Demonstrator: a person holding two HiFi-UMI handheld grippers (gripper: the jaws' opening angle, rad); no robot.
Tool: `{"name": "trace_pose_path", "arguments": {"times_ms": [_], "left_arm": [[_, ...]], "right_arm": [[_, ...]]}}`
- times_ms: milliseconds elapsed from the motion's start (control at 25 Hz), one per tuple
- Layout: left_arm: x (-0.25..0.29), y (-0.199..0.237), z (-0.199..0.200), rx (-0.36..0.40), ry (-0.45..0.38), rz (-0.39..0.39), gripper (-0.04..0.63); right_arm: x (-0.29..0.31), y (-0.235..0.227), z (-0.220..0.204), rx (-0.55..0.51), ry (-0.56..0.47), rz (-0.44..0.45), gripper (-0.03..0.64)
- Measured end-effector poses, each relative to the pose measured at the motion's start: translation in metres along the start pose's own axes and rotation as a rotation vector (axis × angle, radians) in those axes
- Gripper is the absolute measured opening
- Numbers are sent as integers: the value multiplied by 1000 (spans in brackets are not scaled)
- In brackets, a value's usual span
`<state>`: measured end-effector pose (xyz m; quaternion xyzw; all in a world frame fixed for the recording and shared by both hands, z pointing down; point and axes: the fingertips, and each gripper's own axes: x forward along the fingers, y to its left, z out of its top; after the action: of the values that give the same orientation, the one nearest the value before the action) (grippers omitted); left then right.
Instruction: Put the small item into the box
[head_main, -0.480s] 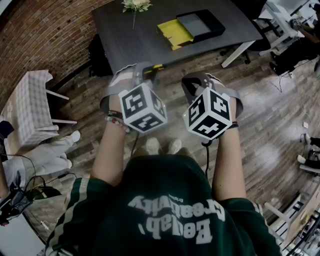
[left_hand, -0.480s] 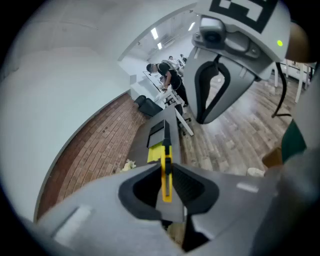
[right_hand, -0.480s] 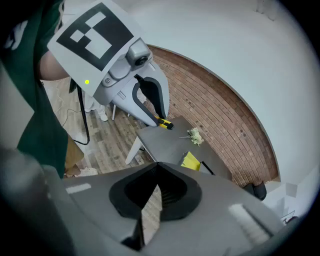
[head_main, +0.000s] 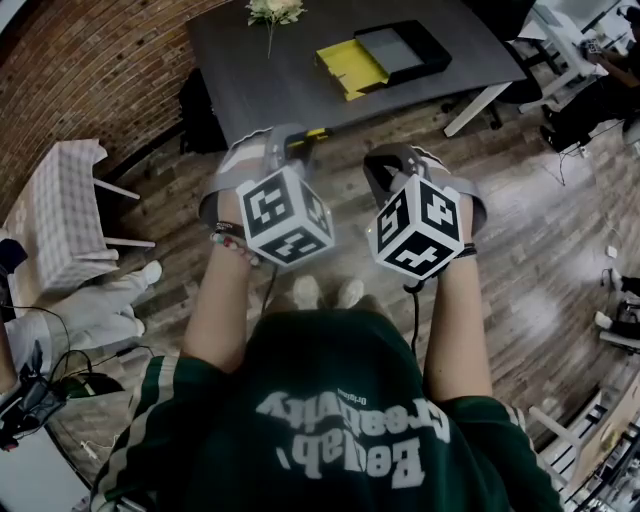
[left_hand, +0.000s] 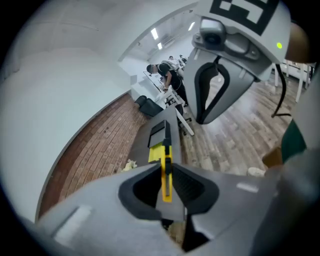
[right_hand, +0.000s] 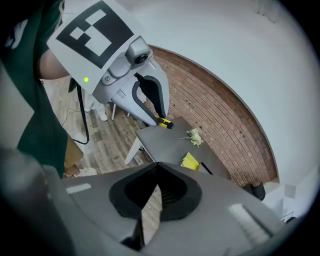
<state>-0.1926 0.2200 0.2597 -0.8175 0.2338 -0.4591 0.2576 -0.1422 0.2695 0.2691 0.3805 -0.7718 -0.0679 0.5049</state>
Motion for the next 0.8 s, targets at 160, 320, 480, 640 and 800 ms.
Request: {"name": "trace_pose_path", "arguments": {"times_ms": [160,320,480,640,800], "left_arm": [[0,1,0,1,1,-2,67],[2,2,-1,1,4,-2,67],[2,2,-2,2,3,-3,67],[2,2,1,6,-1,-4,67],[3,0,3,7,-1,-7,67]], "right_arm": [[1,-1,1,0,-1,1,6],[3,-4,1,7,-2,-9,6],[3,-5,0,2,2,-17,6],[3,-4,0,-2,5,-18,6],[2,-4,-3,-2,3,-15,6]]}}
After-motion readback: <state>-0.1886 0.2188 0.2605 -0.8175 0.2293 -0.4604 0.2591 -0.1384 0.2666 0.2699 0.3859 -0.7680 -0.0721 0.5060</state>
